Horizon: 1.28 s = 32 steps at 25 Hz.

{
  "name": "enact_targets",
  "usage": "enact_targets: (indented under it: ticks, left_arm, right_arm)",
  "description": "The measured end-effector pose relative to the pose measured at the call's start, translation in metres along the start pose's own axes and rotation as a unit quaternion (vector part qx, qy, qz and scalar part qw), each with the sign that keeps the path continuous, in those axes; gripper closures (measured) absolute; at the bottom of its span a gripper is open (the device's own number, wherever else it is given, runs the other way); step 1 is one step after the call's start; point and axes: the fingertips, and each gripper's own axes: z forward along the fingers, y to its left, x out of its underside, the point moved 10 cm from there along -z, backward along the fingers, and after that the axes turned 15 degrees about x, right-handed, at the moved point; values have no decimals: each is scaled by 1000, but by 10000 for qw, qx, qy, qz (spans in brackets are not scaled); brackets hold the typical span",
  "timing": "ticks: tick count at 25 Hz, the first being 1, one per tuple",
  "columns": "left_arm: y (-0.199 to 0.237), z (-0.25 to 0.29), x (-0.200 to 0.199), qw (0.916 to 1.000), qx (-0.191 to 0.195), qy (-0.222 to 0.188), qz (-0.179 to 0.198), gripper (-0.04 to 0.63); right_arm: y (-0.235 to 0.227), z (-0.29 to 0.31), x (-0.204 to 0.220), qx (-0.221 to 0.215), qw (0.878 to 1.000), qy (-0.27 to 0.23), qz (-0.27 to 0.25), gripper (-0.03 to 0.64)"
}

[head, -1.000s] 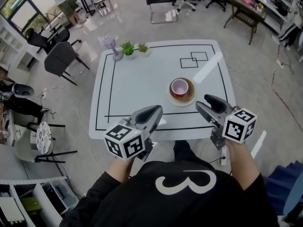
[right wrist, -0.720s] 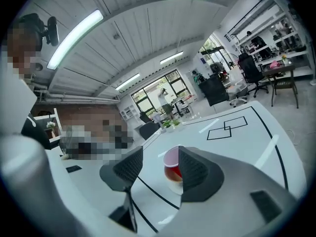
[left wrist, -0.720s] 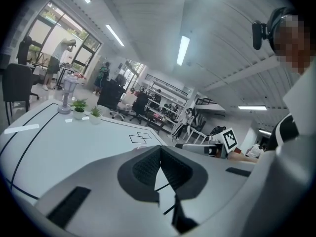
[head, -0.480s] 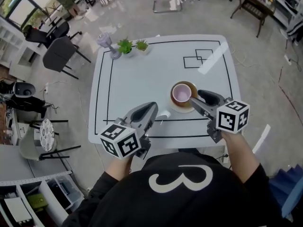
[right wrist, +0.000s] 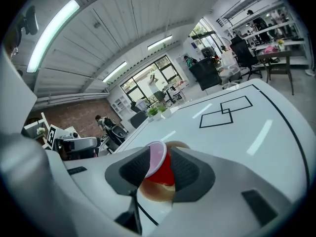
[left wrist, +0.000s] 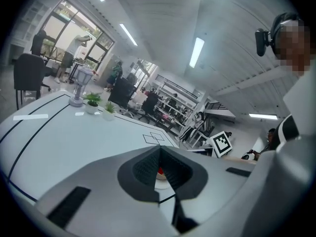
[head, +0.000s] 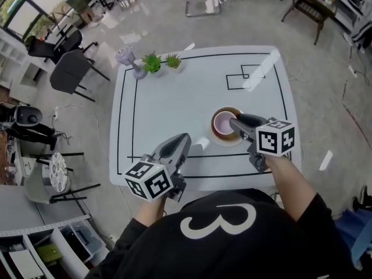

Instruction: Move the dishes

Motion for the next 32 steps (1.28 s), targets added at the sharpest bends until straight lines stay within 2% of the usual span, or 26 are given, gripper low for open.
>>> enact_targets:
  ticks: [4,10,20,32]
  left_arm:
    - [8,-5,-1,9998,-114,-79,-108,592]
    - [11,-10,-4,9997,-220,-88,-44,594]
    - [14,-15,-5,9996,-239,-133,-61,594]
    - [14,0,-8,9999,-73,-117,-58,594]
  right_arm:
    - [-1,5,-1,135,9999,31,39,543]
    - [-2,7,-3,257,9996,0,70,581]
    - [4,3,-5,357,9993,-83,-79,586]
    - [8,-33,-31,429,9963,-697,-247,586]
